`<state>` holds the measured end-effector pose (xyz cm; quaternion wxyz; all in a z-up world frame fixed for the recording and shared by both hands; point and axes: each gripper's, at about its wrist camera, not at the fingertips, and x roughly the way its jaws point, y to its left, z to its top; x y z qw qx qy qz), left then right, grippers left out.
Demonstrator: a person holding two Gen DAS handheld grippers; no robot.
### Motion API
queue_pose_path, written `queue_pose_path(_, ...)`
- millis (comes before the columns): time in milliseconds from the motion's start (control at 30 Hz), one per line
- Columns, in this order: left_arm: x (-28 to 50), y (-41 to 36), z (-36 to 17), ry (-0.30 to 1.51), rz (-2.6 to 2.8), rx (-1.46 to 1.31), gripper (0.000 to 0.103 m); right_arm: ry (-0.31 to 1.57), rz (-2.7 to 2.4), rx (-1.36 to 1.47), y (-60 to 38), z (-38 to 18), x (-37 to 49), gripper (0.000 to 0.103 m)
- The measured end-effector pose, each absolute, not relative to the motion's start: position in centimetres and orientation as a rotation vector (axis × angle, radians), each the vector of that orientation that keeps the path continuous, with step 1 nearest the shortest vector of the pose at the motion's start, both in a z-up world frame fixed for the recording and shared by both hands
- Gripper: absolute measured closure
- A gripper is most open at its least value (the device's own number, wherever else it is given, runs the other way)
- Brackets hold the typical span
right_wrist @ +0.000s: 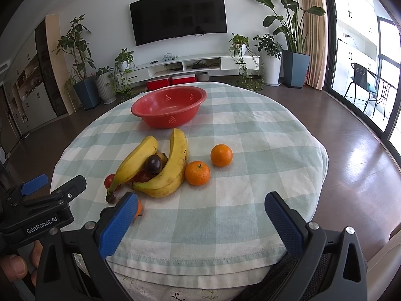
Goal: Organize fruits
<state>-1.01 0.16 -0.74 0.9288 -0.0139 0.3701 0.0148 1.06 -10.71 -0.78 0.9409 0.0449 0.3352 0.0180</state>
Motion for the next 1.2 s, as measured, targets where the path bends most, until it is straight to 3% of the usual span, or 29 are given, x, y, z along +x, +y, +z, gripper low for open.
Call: queue_pose_path(1200, -0.3, 3.3, -2.2, 0.702, -0.137, -0.08, 0.0, 0.684, 0.033, 0.101, -10.7, -1.4, 1.0, 0.0)
